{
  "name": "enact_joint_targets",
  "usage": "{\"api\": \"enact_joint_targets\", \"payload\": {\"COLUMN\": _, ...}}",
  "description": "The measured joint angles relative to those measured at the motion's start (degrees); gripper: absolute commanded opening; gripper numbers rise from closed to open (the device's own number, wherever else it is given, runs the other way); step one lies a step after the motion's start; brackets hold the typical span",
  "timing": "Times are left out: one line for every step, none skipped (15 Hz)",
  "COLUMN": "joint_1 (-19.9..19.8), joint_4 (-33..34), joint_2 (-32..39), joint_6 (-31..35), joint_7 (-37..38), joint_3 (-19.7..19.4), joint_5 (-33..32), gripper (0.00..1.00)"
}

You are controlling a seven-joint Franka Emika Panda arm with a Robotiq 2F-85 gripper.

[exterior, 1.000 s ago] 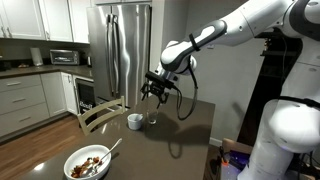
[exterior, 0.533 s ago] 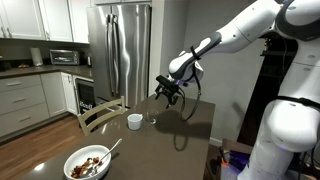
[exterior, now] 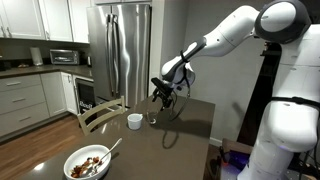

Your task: Move some of the objects from the white cup and put them in the bowl

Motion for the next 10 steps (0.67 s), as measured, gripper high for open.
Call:
{"api": "enact_joint_targets", "payload": {"joint_1": 0.42, "joint_4": 1.25, "joint_2": 0.94, "joint_6": -0.19, "joint_7": 1.00, "joint_3": 0.40, "joint_5": 0.12, "gripper": 1.00}}
{"api": "enact_joint_targets", "payload": {"joint_1": 0.85, "joint_4": 2.48, "joint_2": 1.83, "joint_6": -0.41, "joint_7": 1.96, "joint_3": 0.79, "joint_5": 0.12, "gripper": 1.00}}
{"api": "enact_joint_targets", "payload": {"joint_1": 1.32, "joint_4": 3.70, "joint_2": 2.67, "joint_6": -0.74, "joint_7": 2.84, "joint_3": 1.06, "joint_5": 0.11, "gripper": 1.00}}
{"api": "enact_joint_targets", "payload": {"joint_1": 1.81, "joint_4": 4.87, "joint_2": 3.53, "joint_6": -1.15, "joint_7": 3.43, "joint_3": 1.25, "joint_5": 0.10, "gripper": 1.00}}
{"api": "enact_joint_targets", "payload": {"joint_1": 2.13, "joint_4": 6.04, "joint_2": 4.40, "joint_6": -1.92, "joint_7": 3.79, "joint_3": 1.50, "joint_5": 0.10, "gripper": 1.00}}
{"api": "enact_joint_targets", "payload": {"joint_1": 2.37, "joint_4": 7.16, "joint_2": 5.28, "joint_6": -3.10, "joint_7": 3.90, "joint_3": 1.61, "joint_5": 0.10, "gripper": 1.00}}
{"api": "enact_joint_targets", "payload": {"joint_1": 2.47, "joint_4": 8.28, "joint_2": 6.21, "joint_6": -4.71, "joint_7": 3.91, "joint_3": 1.69, "joint_5": 0.04, "gripper": 1.00}}
{"api": "enact_joint_targets", "payload": {"joint_1": 2.47, "joint_4": 9.45, "joint_2": 7.20, "joint_6": -6.51, "joint_7": 3.97, "joint_3": 1.71, "joint_5": -0.12, "gripper": 1.00}}
{"api": "enact_joint_targets", "payload": {"joint_1": 2.47, "joint_4": 10.58, "joint_2": 8.22, "joint_6": -8.08, "joint_7": 4.08, "joint_3": 1.67, "joint_5": -0.24, "gripper": 1.00}}
{"api": "enact_joint_targets", "payload": {"joint_1": 2.46, "joint_4": 11.70, "joint_2": 9.22, "joint_6": -9.40, "joint_7": 4.11, "joint_3": 1.60, "joint_5": -0.33, "gripper": 1.00}}
